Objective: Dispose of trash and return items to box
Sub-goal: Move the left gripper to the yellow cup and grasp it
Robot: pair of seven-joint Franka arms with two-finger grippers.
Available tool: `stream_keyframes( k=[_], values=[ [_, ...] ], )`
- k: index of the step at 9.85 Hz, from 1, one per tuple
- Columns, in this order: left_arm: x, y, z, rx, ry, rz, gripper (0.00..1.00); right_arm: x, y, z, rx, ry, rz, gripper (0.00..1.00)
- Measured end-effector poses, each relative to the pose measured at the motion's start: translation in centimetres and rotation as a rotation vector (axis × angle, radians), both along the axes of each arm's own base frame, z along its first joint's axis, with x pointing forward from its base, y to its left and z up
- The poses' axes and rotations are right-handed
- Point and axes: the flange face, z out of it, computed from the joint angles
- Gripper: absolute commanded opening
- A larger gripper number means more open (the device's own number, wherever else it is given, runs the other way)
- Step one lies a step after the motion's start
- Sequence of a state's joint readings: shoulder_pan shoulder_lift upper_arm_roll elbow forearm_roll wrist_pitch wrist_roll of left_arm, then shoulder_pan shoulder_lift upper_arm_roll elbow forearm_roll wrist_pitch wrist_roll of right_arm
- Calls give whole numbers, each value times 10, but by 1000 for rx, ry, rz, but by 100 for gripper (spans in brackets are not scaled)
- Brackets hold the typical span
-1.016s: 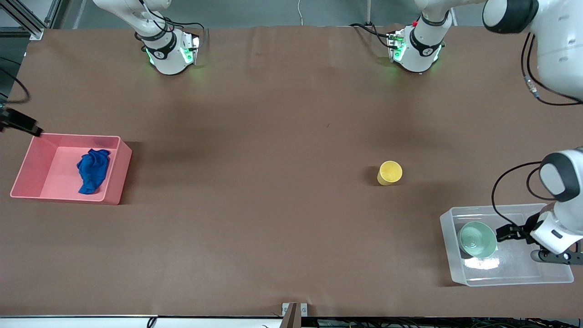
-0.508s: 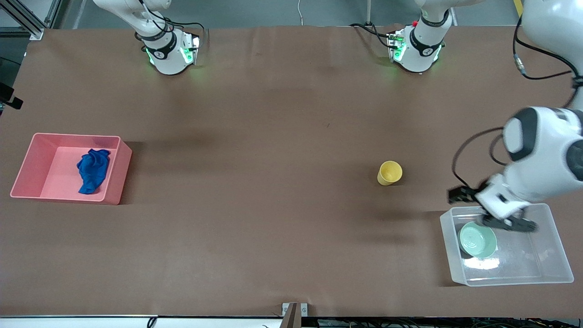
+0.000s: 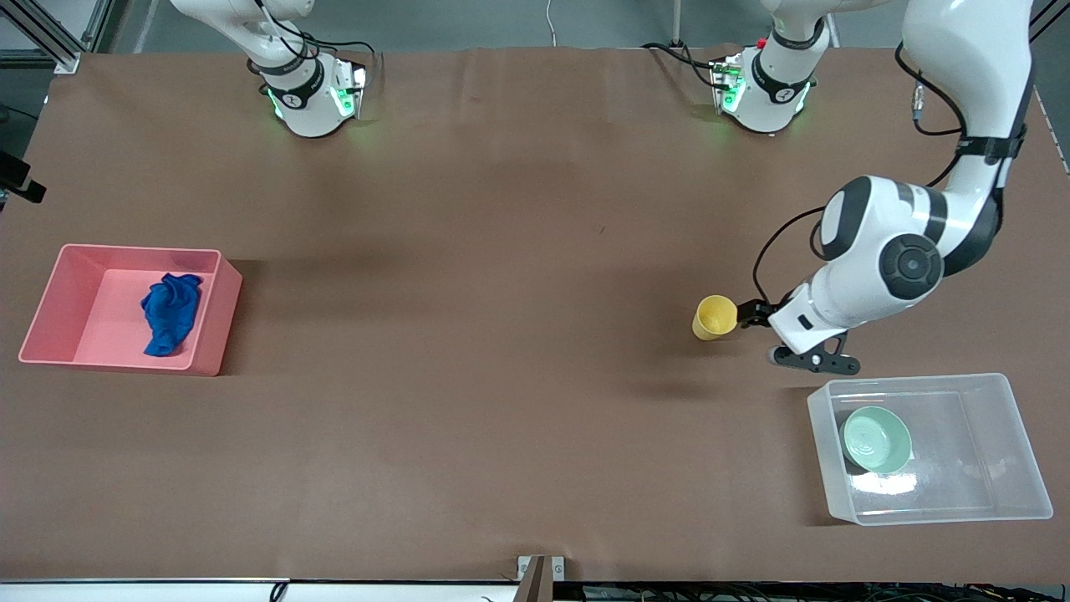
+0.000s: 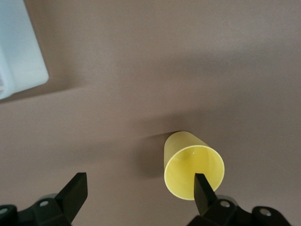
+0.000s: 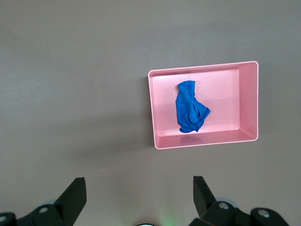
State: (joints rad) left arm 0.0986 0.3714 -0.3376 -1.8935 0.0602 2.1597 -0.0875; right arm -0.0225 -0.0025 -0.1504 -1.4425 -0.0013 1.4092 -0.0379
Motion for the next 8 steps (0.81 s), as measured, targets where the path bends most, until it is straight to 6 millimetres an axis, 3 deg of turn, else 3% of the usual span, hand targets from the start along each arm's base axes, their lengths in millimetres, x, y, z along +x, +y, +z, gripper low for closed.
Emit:
stream_keyframes(
  k=[4, 8],
  values=[
    [-2, -7, -44, -18, 21, -8, 99, 1, -1, 1, -5, -8, 1, 100],
    [-5, -16, -52, -12, 25, -31, 93, 1, -1, 0, -6, -7, 1, 100]
  ],
)
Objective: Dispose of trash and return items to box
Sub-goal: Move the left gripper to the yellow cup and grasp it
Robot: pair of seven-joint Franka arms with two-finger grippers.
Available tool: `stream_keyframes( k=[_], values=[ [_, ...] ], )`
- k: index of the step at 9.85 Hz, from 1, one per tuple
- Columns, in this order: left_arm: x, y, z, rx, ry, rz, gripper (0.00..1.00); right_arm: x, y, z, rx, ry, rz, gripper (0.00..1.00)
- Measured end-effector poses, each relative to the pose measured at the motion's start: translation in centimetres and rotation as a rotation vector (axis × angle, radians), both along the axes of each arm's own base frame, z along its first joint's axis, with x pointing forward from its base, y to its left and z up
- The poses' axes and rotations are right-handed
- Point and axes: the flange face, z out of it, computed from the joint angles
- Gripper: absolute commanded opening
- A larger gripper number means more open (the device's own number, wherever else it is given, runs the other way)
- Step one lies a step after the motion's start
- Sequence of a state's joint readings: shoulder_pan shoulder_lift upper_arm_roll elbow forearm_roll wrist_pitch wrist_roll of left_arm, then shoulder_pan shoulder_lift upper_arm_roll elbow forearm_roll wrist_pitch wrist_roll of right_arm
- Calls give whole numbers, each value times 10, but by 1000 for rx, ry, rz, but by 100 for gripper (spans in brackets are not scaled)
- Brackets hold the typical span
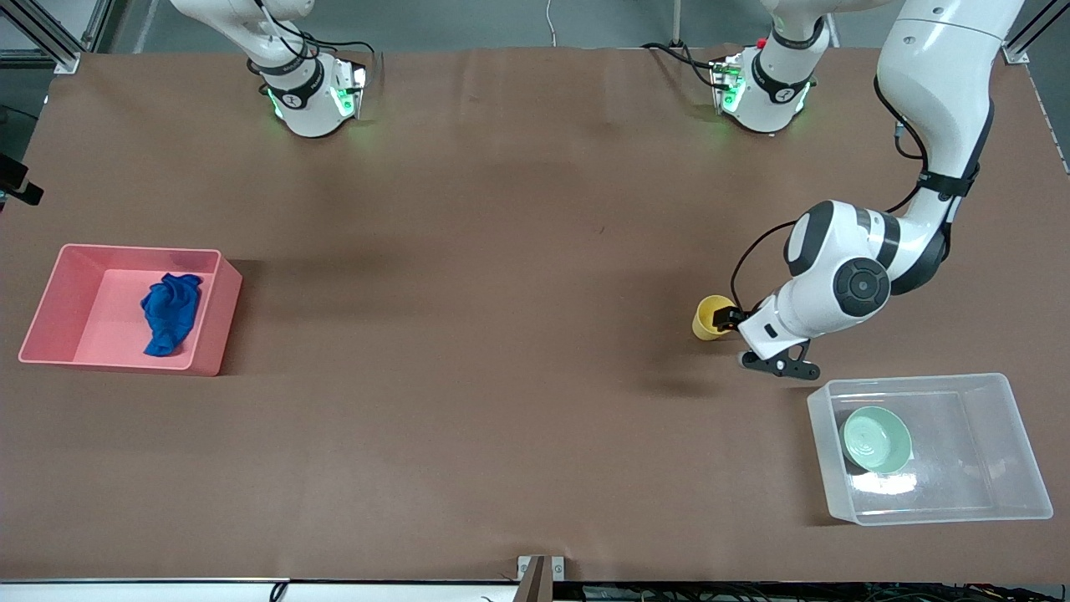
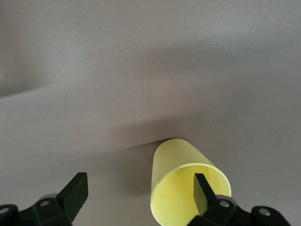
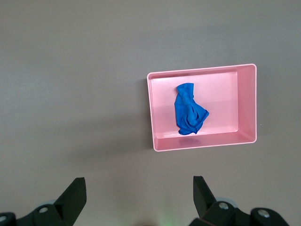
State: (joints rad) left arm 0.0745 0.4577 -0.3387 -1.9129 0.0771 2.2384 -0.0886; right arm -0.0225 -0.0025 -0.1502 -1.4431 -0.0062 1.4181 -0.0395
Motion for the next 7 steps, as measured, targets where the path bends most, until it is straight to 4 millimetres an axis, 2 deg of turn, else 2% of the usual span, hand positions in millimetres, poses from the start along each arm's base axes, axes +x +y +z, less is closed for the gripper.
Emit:
stream_keyframes(
  k=[2, 3, 4, 5, 7],
  values=[
    [-12, 2, -16, 24, 30, -16, 93, 0, 0, 0, 0, 0, 0, 100],
    [-19, 4, -24, 41, 44, -28, 81, 0, 0, 0, 0, 0, 0, 100],
    [-24, 4, -30, 47, 54, -34, 15, 0, 0, 0, 0, 1, 0, 100],
    [-27, 4, -33, 49, 59, -36, 0, 0, 0, 0, 0, 1, 0, 100],
    [-26, 4, -32, 48, 54, -33, 0, 0, 0, 0, 0, 1, 0, 100]
  ],
)
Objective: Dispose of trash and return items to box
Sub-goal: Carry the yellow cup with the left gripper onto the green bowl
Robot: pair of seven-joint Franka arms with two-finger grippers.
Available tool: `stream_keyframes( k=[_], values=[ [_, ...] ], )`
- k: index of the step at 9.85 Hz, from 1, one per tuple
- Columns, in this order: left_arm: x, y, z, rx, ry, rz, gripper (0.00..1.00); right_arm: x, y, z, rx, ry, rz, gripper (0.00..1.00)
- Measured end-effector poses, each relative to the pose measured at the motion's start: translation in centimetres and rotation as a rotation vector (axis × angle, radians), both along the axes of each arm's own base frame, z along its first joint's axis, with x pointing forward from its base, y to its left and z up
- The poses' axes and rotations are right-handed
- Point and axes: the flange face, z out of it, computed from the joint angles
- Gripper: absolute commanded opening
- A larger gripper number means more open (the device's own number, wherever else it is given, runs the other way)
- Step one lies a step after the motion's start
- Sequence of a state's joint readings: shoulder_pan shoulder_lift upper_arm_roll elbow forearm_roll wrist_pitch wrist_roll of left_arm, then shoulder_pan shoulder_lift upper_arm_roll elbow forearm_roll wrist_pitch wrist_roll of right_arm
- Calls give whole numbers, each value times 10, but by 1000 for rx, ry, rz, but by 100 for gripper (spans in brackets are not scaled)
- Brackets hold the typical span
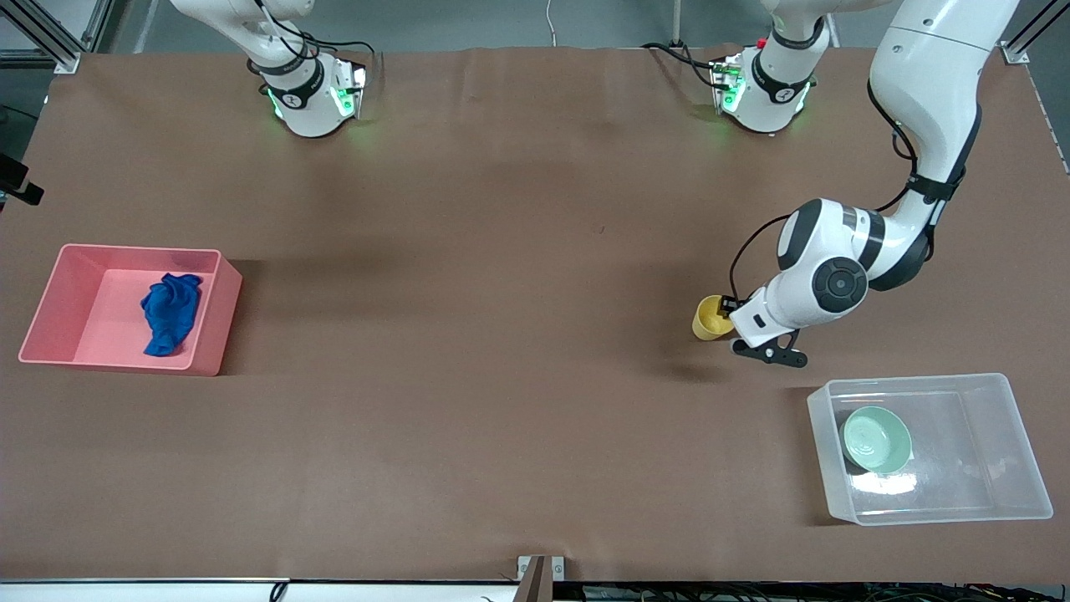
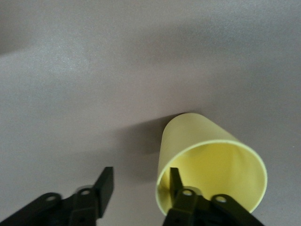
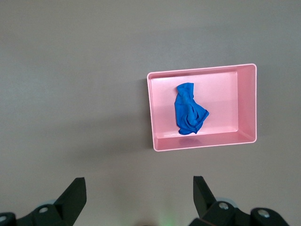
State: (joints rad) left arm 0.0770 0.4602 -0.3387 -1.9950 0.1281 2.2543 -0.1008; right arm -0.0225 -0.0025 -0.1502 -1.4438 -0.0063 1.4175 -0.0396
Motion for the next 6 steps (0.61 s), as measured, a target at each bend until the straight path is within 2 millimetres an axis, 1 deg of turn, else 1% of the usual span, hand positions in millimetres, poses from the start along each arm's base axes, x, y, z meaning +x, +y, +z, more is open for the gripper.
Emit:
stream_keyframes(
  k=[2, 3, 4, 5, 6],
  values=[
    [3, 1, 4, -3, -15, 6, 0, 0, 0, 0, 0, 1, 0, 100],
    [7, 2, 16, -4, -39, 9, 0, 0, 0, 0, 0, 1, 0, 100],
    [15, 2, 37, -5, -81, 12, 0, 0, 0, 0, 0, 1, 0, 100],
    [26, 4, 66, -5, -127, 18, 0, 0, 0, 0, 0, 2, 0, 100],
    [40, 7, 103, 0, -157, 28, 0, 0, 0, -1, 0, 2, 0, 100]
  ],
)
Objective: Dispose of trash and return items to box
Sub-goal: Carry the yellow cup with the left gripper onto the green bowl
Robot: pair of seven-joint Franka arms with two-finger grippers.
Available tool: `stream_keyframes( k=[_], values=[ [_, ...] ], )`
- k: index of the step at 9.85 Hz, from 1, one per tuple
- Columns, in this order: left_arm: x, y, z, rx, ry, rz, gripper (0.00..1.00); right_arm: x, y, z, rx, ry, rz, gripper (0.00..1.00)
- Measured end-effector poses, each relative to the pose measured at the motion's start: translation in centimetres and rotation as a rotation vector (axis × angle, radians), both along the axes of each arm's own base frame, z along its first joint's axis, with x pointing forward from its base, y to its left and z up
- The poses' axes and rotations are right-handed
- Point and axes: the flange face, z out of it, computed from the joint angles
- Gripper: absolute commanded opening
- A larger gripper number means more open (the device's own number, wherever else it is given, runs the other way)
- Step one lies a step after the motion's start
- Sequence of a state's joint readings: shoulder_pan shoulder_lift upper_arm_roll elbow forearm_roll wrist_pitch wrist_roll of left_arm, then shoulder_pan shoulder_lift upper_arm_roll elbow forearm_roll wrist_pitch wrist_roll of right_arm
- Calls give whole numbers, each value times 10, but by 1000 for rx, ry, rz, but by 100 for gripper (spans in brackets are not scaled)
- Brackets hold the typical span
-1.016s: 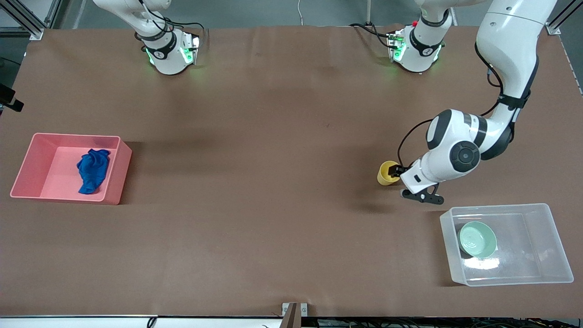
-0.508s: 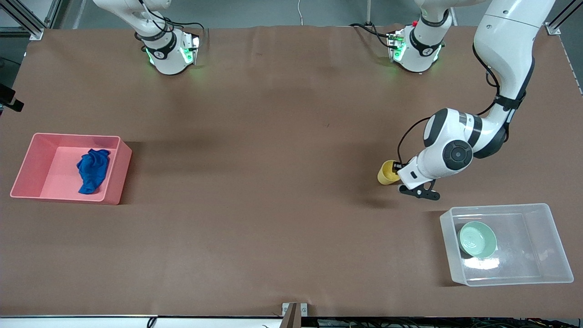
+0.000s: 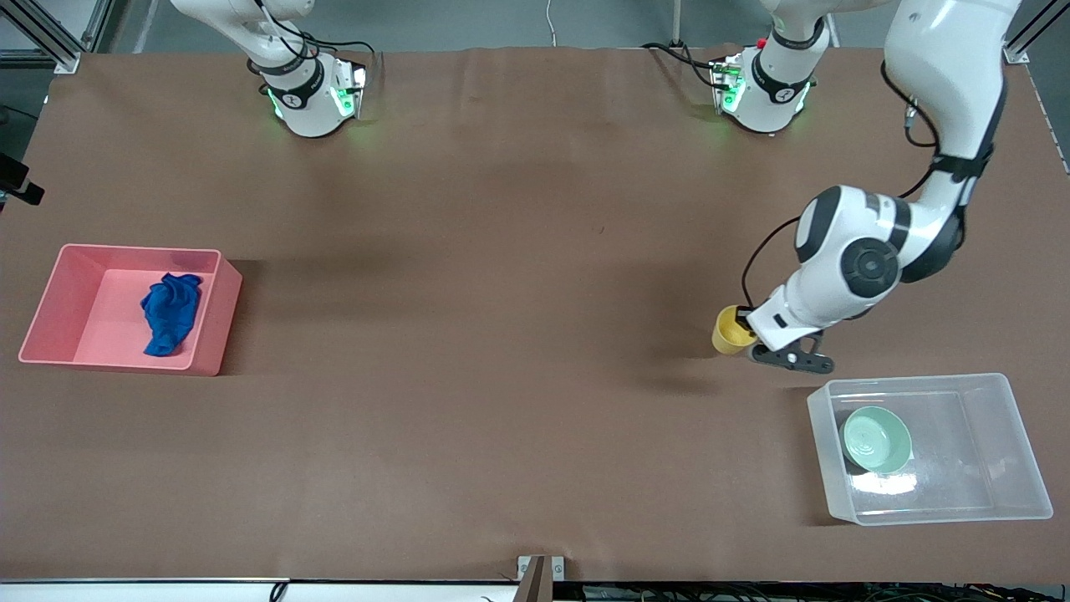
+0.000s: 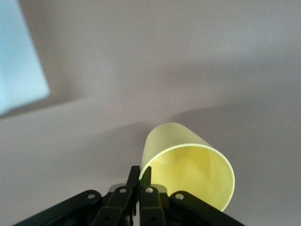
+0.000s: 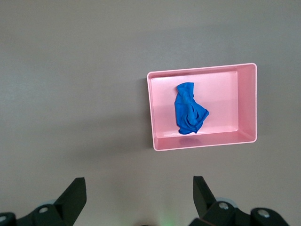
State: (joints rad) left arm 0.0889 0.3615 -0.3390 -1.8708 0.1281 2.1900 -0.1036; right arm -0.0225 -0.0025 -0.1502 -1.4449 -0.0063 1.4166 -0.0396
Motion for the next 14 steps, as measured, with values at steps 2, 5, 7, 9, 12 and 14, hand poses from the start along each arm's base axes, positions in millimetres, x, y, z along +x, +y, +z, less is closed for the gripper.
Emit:
stream_keyframes(
  k=[2, 5, 7, 9, 12, 14],
  values=[
    [35, 21, 80, 3, -43, 48, 0, 0, 0, 0, 0, 0, 0, 100],
    [78, 80, 120, -23, -99, 79, 0, 0, 0, 0, 0, 1, -1, 100],
    [102, 132, 88, -43, -82, 31, 0, 0, 0, 0, 0, 1, -1, 100],
    [120, 164, 49, -67, -78, 11, 0, 0, 0, 0, 0, 1, -1, 100],
    [132, 204, 32, -53, -130, 21, 0, 0, -1, -1, 0, 1, -1, 100],
    [134, 224, 28, -31, -150, 21, 0, 0, 0, -1, 0, 1, -1, 100]
  ],
)
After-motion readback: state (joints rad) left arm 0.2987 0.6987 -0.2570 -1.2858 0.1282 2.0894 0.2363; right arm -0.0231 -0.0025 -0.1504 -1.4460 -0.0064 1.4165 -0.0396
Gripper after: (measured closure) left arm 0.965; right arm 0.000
